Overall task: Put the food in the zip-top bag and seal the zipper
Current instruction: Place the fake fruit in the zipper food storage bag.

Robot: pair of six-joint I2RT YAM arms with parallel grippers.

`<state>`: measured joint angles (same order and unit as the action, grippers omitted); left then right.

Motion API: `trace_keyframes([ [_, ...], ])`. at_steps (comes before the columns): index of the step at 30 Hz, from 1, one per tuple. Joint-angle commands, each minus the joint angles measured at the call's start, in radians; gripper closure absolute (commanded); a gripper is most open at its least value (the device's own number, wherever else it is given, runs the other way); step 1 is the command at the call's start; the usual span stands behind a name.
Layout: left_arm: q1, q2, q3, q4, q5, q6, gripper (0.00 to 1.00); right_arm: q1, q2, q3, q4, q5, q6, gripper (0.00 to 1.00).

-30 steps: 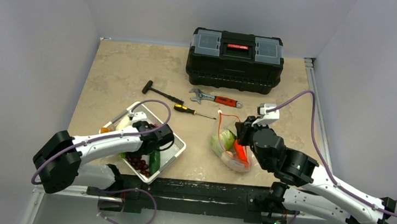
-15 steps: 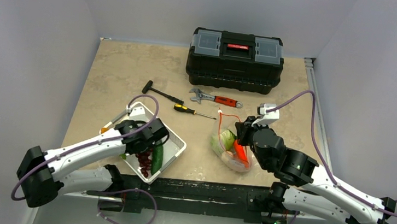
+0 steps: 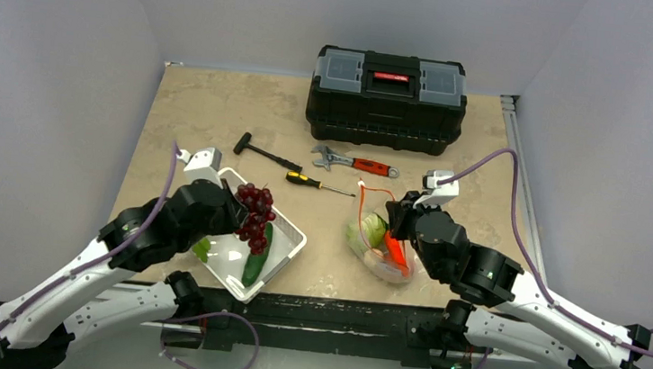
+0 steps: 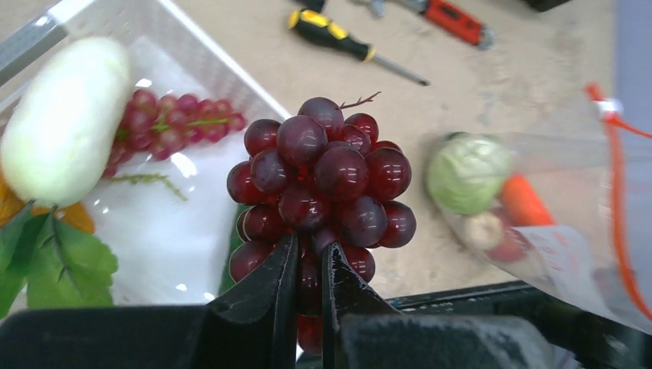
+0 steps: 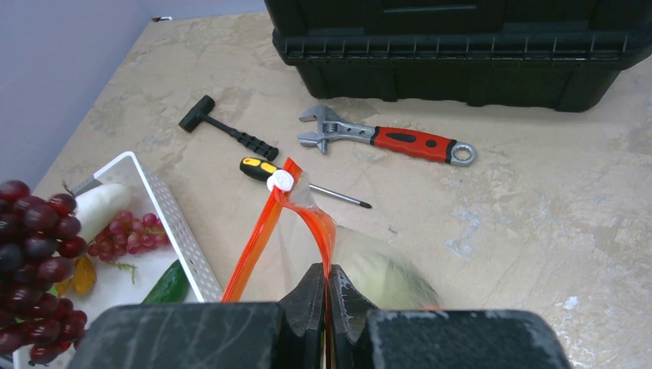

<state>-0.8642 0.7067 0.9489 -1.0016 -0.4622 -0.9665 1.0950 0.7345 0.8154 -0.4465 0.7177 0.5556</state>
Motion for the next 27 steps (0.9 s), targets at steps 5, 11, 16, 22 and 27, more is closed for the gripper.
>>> trace_keyframes([
  [5,0.002,-0.058,0.137,0.355,0.21,0.219,1.0,0.002,0.016,0.017,0.061,-0.015,0.016,1.0],
  [11,0.002,-0.007,0.138,0.649,0.341,0.274,1.0,0.003,0.017,0.019,0.075,-0.041,0.034,1.0],
  [16,0.002,0.074,0.132,0.88,0.446,0.255,1.0,0.002,0.012,0.015,0.095,-0.091,0.076,1.0],
  [22,0.002,0.178,0.098,1.181,0.524,0.186,1.0,0.001,0.005,0.011,0.107,-0.107,0.131,1.0],
  [27,-0.001,0.269,0.075,1.346,0.567,0.128,1.0,0.002,-0.015,0.025,0.078,-0.073,0.169,1.0],
])
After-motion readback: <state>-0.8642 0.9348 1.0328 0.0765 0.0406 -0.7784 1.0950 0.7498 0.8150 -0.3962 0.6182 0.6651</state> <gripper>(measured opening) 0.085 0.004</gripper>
